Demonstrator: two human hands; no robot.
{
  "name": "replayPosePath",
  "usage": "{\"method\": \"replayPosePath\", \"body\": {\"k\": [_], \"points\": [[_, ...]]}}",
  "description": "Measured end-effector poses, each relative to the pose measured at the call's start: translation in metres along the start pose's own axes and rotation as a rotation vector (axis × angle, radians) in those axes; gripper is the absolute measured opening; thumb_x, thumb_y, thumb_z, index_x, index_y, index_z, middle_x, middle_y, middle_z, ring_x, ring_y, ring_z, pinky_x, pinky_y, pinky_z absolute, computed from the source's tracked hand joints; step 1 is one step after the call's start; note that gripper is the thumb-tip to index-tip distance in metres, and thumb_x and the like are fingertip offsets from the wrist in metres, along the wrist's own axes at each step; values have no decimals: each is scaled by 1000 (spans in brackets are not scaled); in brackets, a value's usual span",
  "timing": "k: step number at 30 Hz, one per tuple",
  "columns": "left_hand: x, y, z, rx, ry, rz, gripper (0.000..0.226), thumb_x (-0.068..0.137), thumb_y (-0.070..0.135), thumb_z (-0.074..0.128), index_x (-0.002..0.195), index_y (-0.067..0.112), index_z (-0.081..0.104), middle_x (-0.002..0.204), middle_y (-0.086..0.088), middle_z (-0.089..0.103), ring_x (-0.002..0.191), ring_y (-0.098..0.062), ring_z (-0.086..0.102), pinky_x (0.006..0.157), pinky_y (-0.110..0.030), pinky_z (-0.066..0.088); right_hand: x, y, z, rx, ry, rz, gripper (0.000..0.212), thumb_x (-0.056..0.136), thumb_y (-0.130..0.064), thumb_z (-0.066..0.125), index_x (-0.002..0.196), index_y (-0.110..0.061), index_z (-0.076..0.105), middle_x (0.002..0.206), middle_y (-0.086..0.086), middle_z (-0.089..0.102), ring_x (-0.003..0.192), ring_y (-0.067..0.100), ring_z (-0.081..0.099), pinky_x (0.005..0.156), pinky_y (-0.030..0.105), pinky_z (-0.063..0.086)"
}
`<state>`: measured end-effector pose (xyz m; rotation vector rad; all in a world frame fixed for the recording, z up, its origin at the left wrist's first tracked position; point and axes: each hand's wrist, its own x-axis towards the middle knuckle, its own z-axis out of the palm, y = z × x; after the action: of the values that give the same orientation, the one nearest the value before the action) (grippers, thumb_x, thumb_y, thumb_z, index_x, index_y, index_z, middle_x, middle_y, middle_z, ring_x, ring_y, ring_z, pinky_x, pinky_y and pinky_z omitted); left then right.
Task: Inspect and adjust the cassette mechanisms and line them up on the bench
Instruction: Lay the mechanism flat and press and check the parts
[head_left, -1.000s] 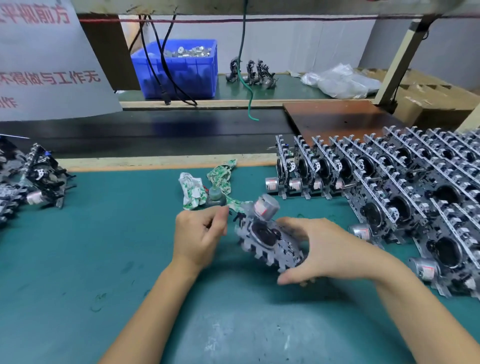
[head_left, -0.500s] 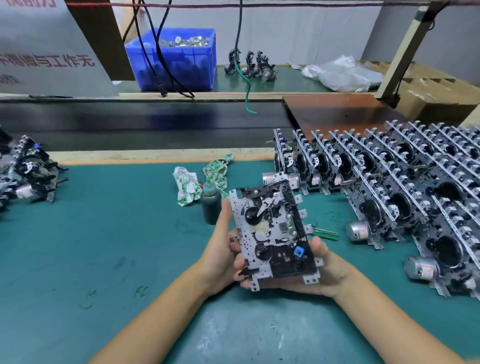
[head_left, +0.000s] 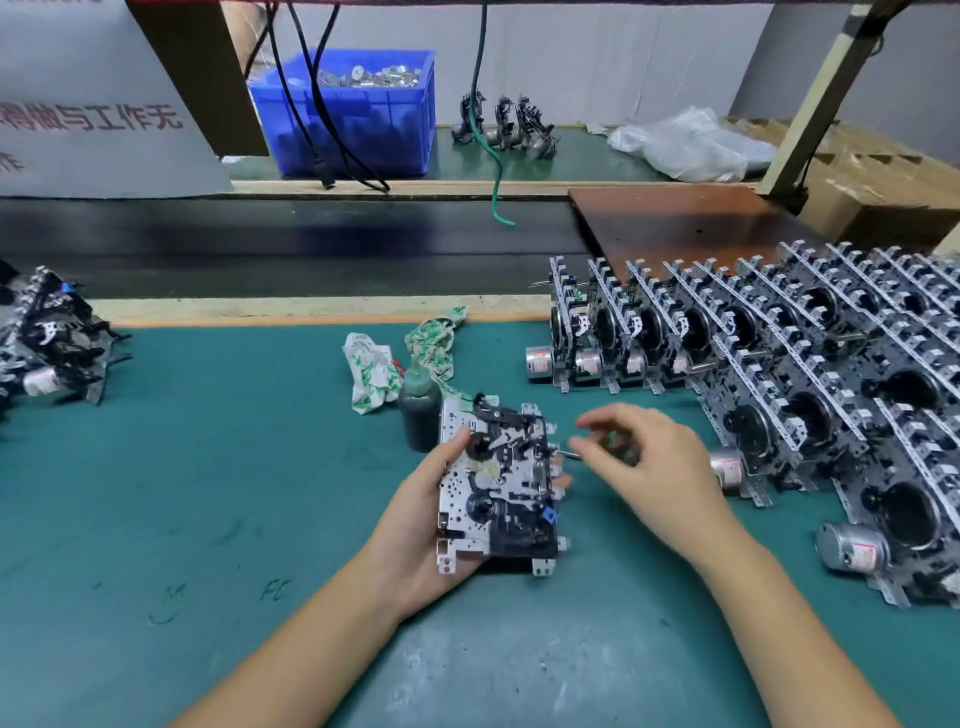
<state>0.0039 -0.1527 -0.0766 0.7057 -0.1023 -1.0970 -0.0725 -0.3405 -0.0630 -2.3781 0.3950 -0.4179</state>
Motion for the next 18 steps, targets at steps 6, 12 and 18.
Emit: {"method": "replayPosePath", "body": {"k": [6, 12, 18], "points": [[1, -2, -2, -88, 3, -58, 70, 79, 48, 56, 130, 0, 55, 136, -30, 48, 120, -47, 52, 106, -55, 36, 2, 9, 9, -451, -145, -72, 11, 93, -36, 53, 90, -26, 49, 86, -13, 44, 92, 14, 45, 78, 29, 35], [-6, -4, -2, -183, 0, -116, 78, 78, 56, 56, 129, -3, 55, 136, -32, 46, 127, -45, 46, 112, -51, 30, 0, 6, -3, 311, -224, 201, 19, 98, -22, 45, 80, -25, 49, 45, -7, 44, 41, 8, 31, 44, 18, 28], [-25, -20, 1, -178, 31, -167, 72, 86, 59, 44, 124, 0, 61, 134, -23, 54, 116, -35, 57, 106, -46, 40, -20, -11, -15, 843, -714, 264, 29, 94, -31, 52, 71, -17, 62, 46, -4, 37, 38, 8, 29, 39, 16, 28]]}}
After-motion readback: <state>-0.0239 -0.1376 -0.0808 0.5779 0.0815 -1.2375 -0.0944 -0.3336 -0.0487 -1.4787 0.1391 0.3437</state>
